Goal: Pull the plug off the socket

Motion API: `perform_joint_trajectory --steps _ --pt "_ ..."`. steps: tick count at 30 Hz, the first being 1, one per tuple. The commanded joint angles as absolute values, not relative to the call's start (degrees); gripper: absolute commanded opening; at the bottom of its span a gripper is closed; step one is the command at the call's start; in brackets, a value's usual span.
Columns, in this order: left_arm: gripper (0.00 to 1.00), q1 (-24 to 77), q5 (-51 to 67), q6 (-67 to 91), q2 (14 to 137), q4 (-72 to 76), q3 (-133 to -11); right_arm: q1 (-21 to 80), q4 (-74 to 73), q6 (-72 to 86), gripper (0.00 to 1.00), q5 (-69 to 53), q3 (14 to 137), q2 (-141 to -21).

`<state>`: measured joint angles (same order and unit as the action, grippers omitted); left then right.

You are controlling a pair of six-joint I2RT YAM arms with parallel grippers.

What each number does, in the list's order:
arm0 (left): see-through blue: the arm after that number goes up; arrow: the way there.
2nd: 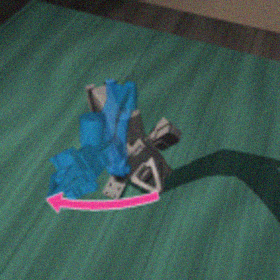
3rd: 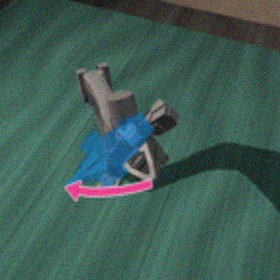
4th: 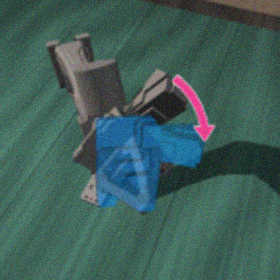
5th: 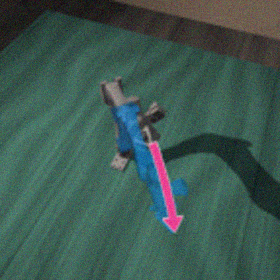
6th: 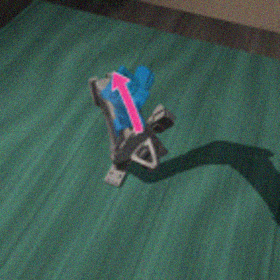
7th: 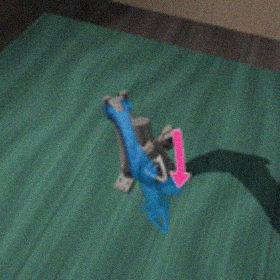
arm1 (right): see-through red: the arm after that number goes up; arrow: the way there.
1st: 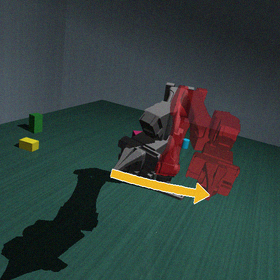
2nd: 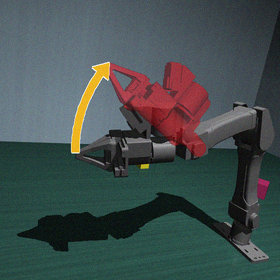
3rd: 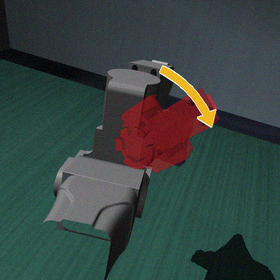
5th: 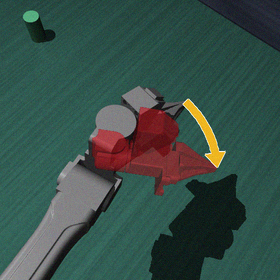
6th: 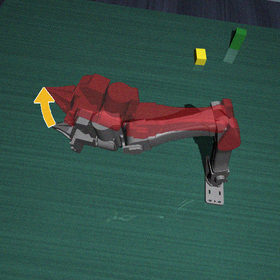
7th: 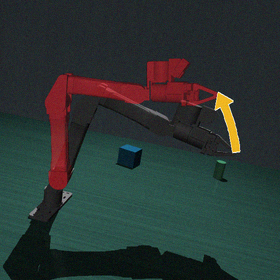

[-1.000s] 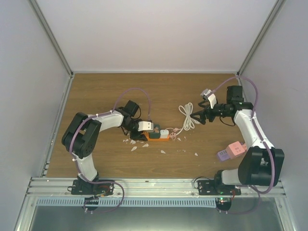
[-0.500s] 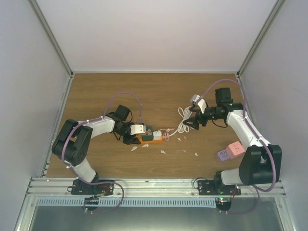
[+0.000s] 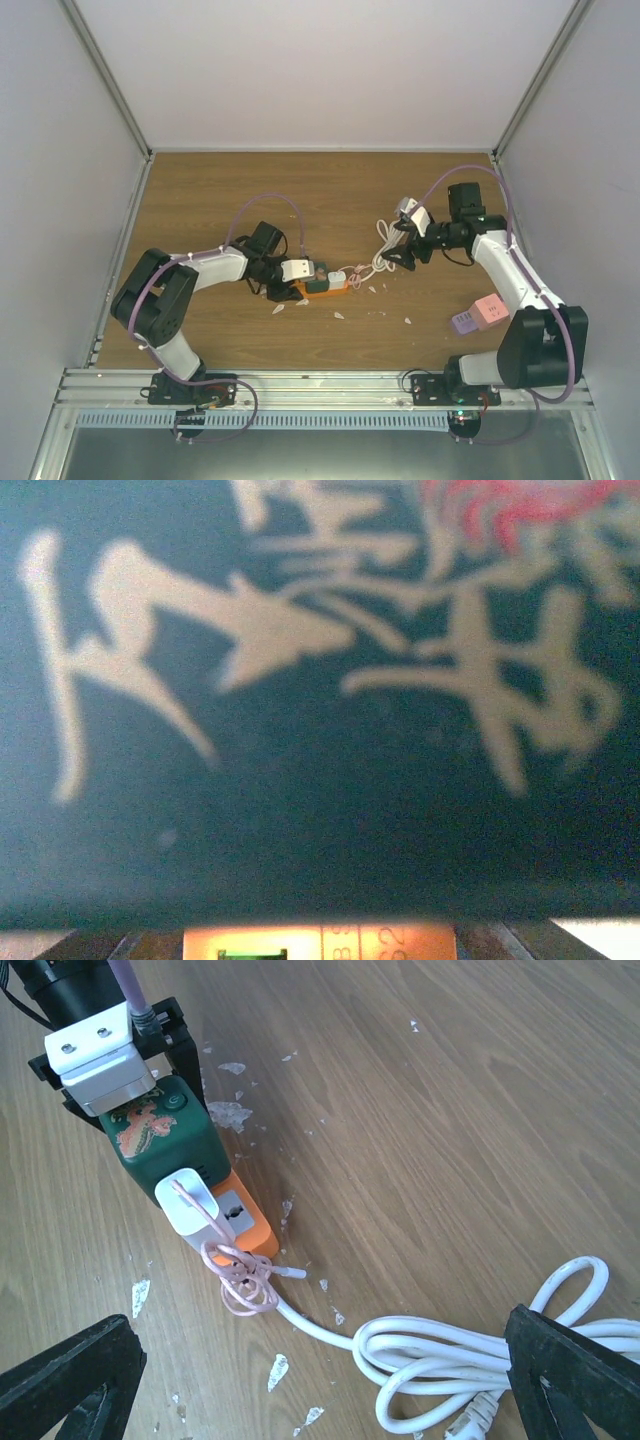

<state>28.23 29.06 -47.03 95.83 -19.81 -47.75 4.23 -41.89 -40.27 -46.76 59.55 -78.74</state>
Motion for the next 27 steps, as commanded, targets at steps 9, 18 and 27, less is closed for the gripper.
perform_joint_trajectory --steps 9,18,27 --pt "0.83 28.4 29.1 -44.0 93.1 -20.2 -48.9 4.8 -41.0 -44.6 1.00 -47.3 58.3 -75.7" --pt "0.99 23.0 36.3 -47.5 83.3 -25.4 -50.2 5.1 -40.2 -46.1 1.00 -49.5 58.7 -75.8" --pt "0.99 21.4 41.2 -48.2 70.7 -25.5 -47.4 10.2 -38.9 -51.0 1.00 -51.2 57.6 -77.4"
